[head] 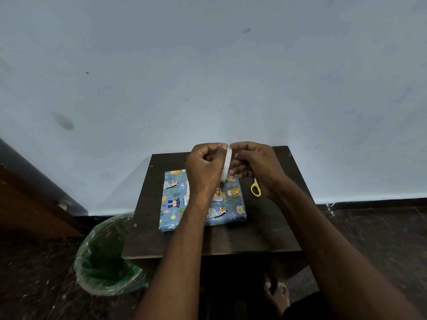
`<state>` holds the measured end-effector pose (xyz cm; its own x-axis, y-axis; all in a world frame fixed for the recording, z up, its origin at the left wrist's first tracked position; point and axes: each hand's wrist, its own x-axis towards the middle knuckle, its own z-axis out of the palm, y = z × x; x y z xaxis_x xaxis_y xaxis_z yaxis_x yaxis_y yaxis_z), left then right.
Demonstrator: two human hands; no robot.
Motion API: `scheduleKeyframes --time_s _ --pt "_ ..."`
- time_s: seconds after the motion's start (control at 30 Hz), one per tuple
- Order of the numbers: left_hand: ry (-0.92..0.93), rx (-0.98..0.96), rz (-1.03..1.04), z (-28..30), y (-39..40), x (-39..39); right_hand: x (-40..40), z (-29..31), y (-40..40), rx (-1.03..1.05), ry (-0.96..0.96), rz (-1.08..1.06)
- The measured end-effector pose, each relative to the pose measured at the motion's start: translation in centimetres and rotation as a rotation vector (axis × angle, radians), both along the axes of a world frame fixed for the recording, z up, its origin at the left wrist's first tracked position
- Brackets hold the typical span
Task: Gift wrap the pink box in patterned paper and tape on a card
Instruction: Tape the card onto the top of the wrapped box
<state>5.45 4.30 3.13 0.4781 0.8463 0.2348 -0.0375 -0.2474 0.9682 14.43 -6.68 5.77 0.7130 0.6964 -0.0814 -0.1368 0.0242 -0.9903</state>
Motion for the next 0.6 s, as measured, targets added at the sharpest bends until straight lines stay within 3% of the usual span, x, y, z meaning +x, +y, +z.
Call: scheduleKeyframes --time_s 0.27,0.4,0.6 --pt "-0.034 -0.205 -0.104 -0.12 0.01 0.31 -0.38 -0.39 0.27 -0.018 -0.074 -0.061" --pt "-0.057 -0.384 -0.189 0.4 0.17 0.08 -0.15 -0.55 0.19 -0.002 -0.202 -0.108" --pt "-0.043 -0.44 -0.239 0.59 -0.12 -0.22 0.12 -0.6 0.19 0.001 -0.32 -0.134"
